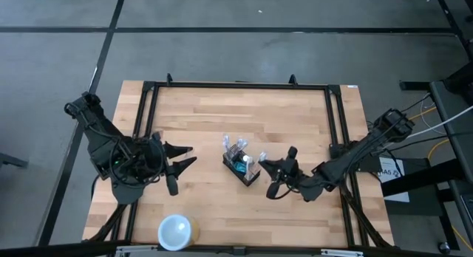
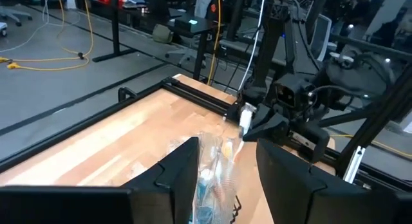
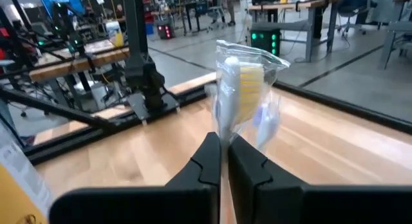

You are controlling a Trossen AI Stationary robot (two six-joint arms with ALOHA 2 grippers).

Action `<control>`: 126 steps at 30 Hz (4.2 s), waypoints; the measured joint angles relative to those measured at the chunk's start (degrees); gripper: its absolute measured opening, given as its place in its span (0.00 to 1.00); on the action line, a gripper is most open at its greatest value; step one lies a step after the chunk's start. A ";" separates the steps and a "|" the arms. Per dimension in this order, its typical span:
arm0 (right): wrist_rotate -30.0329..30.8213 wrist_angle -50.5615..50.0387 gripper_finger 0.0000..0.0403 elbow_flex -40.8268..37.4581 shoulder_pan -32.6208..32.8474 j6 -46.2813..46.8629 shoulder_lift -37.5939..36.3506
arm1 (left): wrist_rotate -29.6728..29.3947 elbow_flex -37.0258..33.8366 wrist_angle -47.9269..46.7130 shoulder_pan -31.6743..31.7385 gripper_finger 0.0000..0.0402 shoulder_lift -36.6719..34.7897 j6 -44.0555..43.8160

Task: Pick & Place toothbrushing station
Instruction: Put the orange toothbrush into the wire organizer, then return to home position

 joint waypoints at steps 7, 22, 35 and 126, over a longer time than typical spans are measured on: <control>-2.38 -0.78 0.03 0.00 -0.42 5.91 4.20 | 0.01 0.00 0.00 -0.89 0.37 0.02 0.00; -1.47 -0.01 0.22 0.00 -0.72 19.07 11.40 | 0.47 0.00 0.00 -1.10 0.36 0.02 1.08; 0.08 5.77 0.46 -0.07 4.07 17.42 8.49 | -2.46 0.00 -0.89 -3.78 0.37 0.04 2.56; -52.29 25.67 0.38 -45.29 -18.97 -9.50 -27.91 | -18.51 -62.98 -5.92 -9.03 0.05 -18.81 -50.06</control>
